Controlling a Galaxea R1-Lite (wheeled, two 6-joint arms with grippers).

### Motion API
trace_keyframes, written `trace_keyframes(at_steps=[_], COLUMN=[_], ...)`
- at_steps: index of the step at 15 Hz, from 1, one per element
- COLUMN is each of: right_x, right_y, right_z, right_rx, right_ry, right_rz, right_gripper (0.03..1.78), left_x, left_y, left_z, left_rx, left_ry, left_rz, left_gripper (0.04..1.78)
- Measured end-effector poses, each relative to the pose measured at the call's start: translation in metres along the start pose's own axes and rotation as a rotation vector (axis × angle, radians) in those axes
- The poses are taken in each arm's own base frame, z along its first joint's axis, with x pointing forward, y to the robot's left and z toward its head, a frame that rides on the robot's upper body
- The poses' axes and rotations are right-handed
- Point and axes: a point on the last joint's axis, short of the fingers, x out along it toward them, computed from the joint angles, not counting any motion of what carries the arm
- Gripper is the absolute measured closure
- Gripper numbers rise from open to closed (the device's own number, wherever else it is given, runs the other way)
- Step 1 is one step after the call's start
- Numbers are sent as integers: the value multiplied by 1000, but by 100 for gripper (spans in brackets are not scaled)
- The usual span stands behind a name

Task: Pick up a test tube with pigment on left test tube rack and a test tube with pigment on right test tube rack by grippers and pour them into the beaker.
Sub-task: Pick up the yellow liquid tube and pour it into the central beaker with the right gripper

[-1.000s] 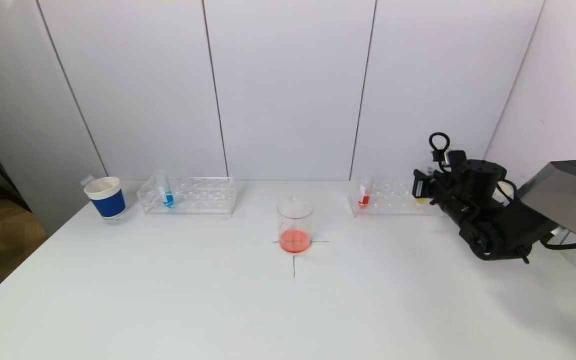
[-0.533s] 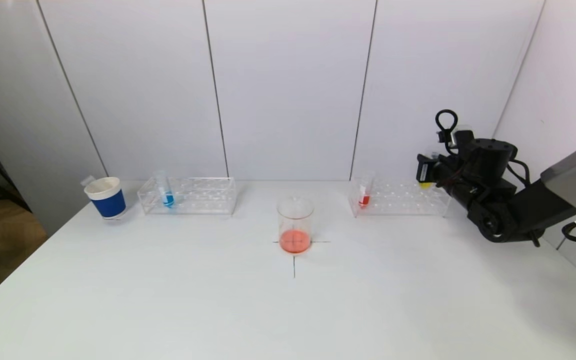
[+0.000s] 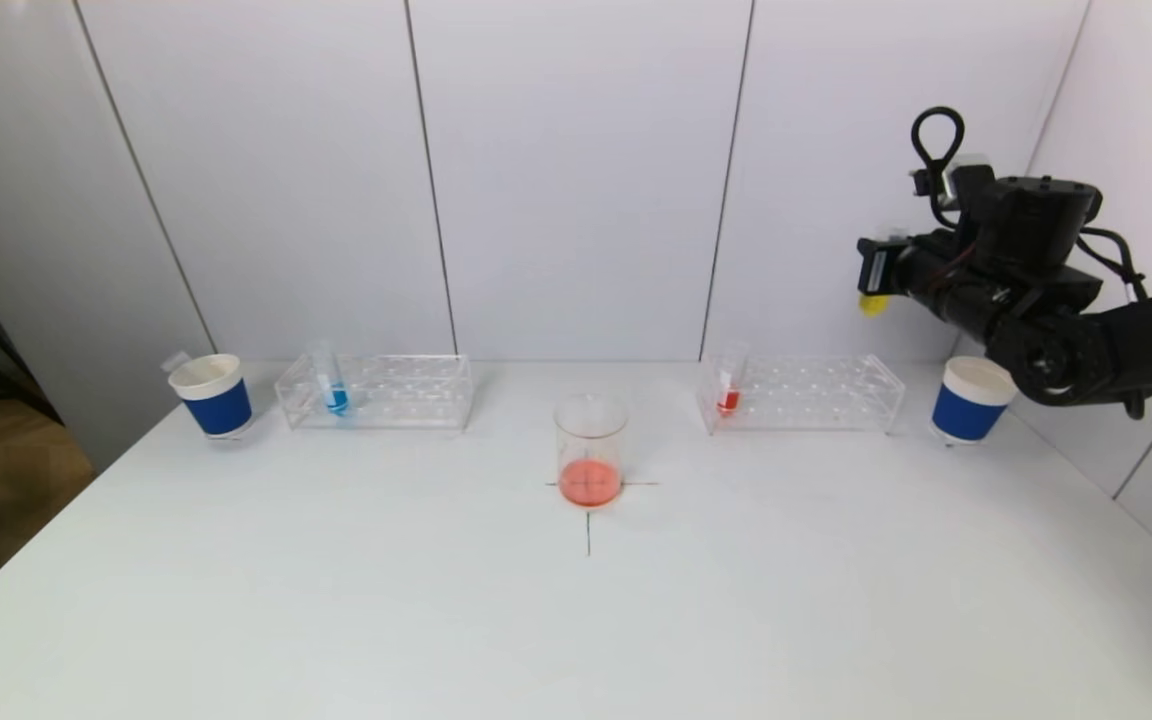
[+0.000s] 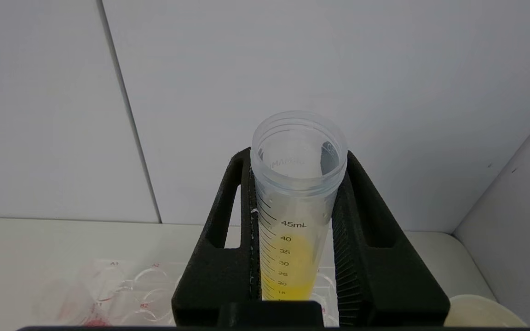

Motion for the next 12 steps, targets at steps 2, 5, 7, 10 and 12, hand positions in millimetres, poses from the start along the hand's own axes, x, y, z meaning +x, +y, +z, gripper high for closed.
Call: trace_keyframes(at_steps=[2,5,7,10,12], right_x=[0,1,-1,-3,-3], right_y=[0,7,16,29,46], right_z=[29,68,88,111,120], right_rx=[-17,-61,-94,-205,-240], right_ry=[-7,-5,-26,-130,-192], right_rz=[3,30,110,319,443], right_gripper=[131,131,131,131,131], left_x=[0,0,0,0,0], left_y=[0,0,0,0,0], left_z=[0,0,0,0,0], left_rx=[0,0,0,0,0], left_ry=[0,0,0,0,0], left_rz=[0,-1,-1,0,0], left_gripper=[5,5,5,5,5])
